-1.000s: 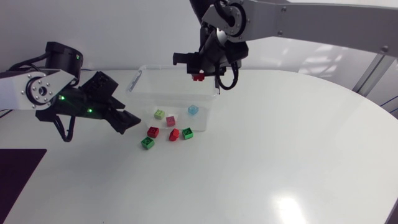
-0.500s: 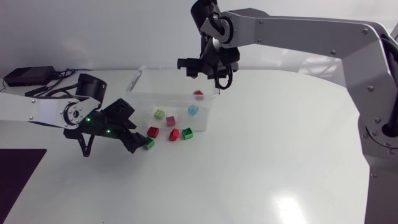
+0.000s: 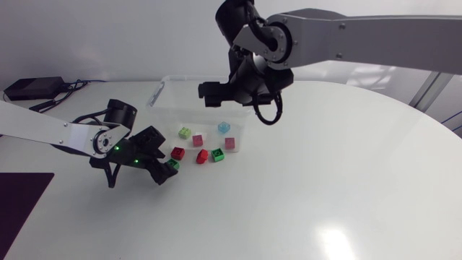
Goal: Place the duplo bricks in the container
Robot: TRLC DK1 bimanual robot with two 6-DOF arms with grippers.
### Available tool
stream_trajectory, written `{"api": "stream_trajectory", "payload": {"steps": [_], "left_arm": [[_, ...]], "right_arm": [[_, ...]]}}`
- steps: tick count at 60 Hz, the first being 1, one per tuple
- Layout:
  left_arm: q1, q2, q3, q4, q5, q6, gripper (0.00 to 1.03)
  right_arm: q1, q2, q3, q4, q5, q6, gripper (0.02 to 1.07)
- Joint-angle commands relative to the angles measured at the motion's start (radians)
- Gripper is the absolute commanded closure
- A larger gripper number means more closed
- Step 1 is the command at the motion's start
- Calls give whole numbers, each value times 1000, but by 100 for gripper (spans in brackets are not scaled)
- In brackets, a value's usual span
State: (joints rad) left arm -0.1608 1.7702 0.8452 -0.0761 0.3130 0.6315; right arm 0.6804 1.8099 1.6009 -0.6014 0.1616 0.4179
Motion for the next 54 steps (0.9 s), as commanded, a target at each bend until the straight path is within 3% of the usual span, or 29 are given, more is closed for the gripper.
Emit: {"api": "stream_trajectory", "payload": {"steps": [1, 17, 41, 54], "left_arm": [[-13, 28, -29, 7, -5, 27, 24], [-20, 71, -28, 29, -18, 27, 66], [-19, -3, -57, 41, -20, 25, 70], [15, -153, -100, 35, -9, 19, 69]], "right_arm": [[27, -54, -87, 20, 7, -10, 10], [73, -66, -246, 94, 7, -44, 10], [171, 95, -229, 137, -14, -54, 10], [169, 170, -206, 170, -103, -37, 10]]}}
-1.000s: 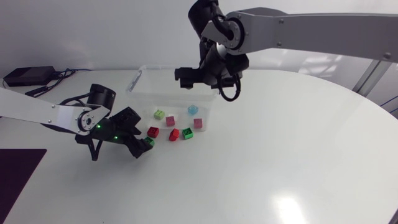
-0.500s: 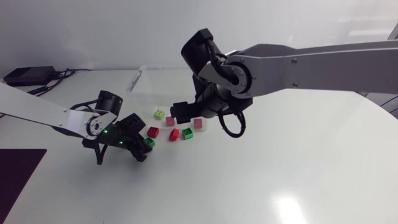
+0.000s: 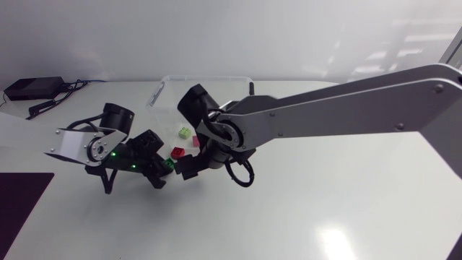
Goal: Place the duplo bricks in the container
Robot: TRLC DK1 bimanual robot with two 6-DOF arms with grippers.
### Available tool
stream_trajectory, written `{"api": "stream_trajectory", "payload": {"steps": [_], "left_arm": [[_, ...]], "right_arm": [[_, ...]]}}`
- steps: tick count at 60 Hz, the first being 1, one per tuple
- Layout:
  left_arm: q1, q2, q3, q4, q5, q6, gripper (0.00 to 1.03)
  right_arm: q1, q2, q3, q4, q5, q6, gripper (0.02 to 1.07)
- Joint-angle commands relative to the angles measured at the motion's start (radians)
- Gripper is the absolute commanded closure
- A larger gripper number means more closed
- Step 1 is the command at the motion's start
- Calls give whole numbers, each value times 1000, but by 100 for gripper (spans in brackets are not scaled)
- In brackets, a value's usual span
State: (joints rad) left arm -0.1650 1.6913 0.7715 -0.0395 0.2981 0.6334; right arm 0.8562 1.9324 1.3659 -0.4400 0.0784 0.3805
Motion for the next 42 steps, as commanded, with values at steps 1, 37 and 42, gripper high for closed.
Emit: {"api": "stream_trajectory", "payload": {"steps": [1, 37, 42], "left_arm": [[22, -85, -28, -5, 6, 17, 69], [124, -386, 61, -125, 39, 2, 69], [139, -404, 92, -132, 50, -1, 69]], "right_arm": [[-9, 54, 32, 9, -31, 0, 10], [-26, 336, 341, -101, 12, 107, 10], [-28, 358, 374, -124, 31, 116, 10]]}}
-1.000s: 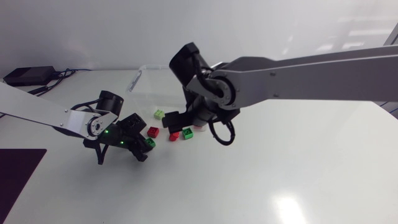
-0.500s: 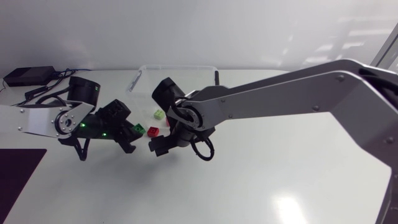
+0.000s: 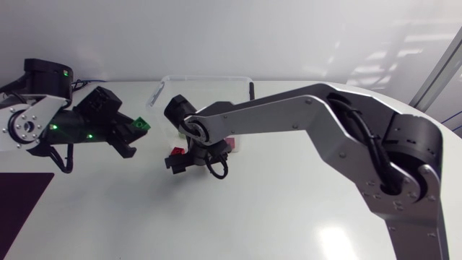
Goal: Place the duplo bricks in the container
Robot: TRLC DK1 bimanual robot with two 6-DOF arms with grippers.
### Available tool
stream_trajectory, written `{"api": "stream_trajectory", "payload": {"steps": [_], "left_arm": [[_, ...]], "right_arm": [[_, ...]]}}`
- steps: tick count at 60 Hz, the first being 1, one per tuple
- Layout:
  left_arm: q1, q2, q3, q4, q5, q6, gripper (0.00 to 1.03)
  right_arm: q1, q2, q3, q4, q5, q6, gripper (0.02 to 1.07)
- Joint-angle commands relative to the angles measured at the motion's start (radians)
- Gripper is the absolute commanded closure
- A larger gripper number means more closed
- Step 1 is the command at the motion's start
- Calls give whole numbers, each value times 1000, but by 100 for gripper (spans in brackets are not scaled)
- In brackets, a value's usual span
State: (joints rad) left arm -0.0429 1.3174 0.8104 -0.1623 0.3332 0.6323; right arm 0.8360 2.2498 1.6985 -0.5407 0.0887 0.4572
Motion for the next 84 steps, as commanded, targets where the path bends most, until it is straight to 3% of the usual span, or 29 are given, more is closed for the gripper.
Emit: {"api": "stream_trajectory", "payload": {"steps": [1, 14, 18, 33, 50, 75, 78, 83, 84], "left_arm": [[21, -30, 62, -11, 21, 0, 69], [28, -29, 167, -11, 59, -34, 69], [21, -27, 185, -11, 59, -43, 69], [20, -35, 190, -11, 66, -46, 69], [26, -75, 174, -11, 86, -46, 69], [26, -119, 136, -11, 93, -46, 69], [26, -118, 134, -11, 92, -46, 69], [26, -115, 142, -11, 93, -46, 69], [26, -115, 144, -11, 93, -46, 69]], "right_arm": [[-8, 42, 47, -28, 22, 43, 10], [-6, 73, 110, -93, 54, 64, 11], [-6, 82, 124, -102, 65, 70, 16], [-15, 136, 227, -189, 80, 100, 20], [-18, 157, 259, -205, 100, 109, 44], [-15, 165, 267, -203, 141, 101, 52], [-15, 166, 268, -199, 143, 100, 58], [-21, 162, 262, -166, 148, 78, 83], [-23, 162, 263, -165, 148, 75, 83]]}}
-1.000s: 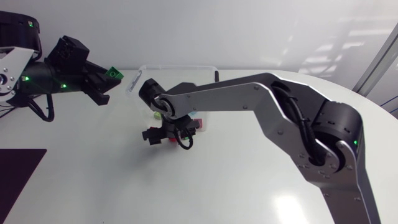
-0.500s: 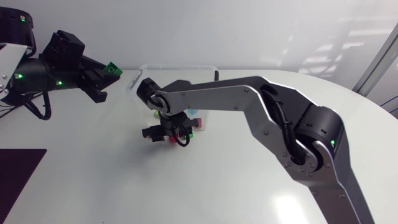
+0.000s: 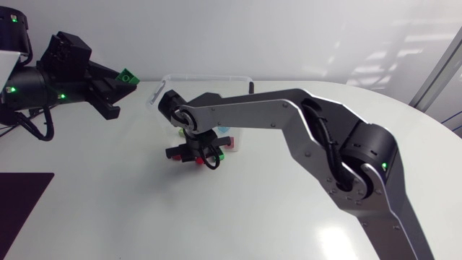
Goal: Place the duplo bricks in the container
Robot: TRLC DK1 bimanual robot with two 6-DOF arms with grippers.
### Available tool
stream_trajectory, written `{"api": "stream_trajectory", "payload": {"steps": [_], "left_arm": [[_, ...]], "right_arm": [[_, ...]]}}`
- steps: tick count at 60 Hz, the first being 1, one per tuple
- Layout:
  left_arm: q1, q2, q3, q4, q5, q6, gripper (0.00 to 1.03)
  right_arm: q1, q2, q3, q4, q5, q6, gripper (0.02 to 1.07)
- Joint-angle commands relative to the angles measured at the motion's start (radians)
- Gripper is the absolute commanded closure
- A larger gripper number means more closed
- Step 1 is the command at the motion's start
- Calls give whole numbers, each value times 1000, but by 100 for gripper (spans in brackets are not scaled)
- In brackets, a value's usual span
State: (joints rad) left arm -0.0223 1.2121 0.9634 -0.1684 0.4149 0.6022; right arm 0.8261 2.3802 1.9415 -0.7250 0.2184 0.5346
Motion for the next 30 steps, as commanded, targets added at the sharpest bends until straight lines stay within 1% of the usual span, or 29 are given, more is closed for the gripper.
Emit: {"api": "stream_trajectory", "payload": {"steps": [1, 20, 26, 30], "left_arm": [[5, -6, -8, -5, 12, -16, 69], [1, 1, 8, -8, 12, -19, 69], [2, -2, 9, -10, 10, -19, 69], [5, -2, 24, -13, 10, -21, 69]], "right_arm": [[-15, 31, 20, 21, 16, -2, 83], [-12, 42, 30, 15, 13, -21, 83], [-2, 19, -12, 22, 2, -19, 84], [21, -24, -73, 45, 4, -19, 84]]}}
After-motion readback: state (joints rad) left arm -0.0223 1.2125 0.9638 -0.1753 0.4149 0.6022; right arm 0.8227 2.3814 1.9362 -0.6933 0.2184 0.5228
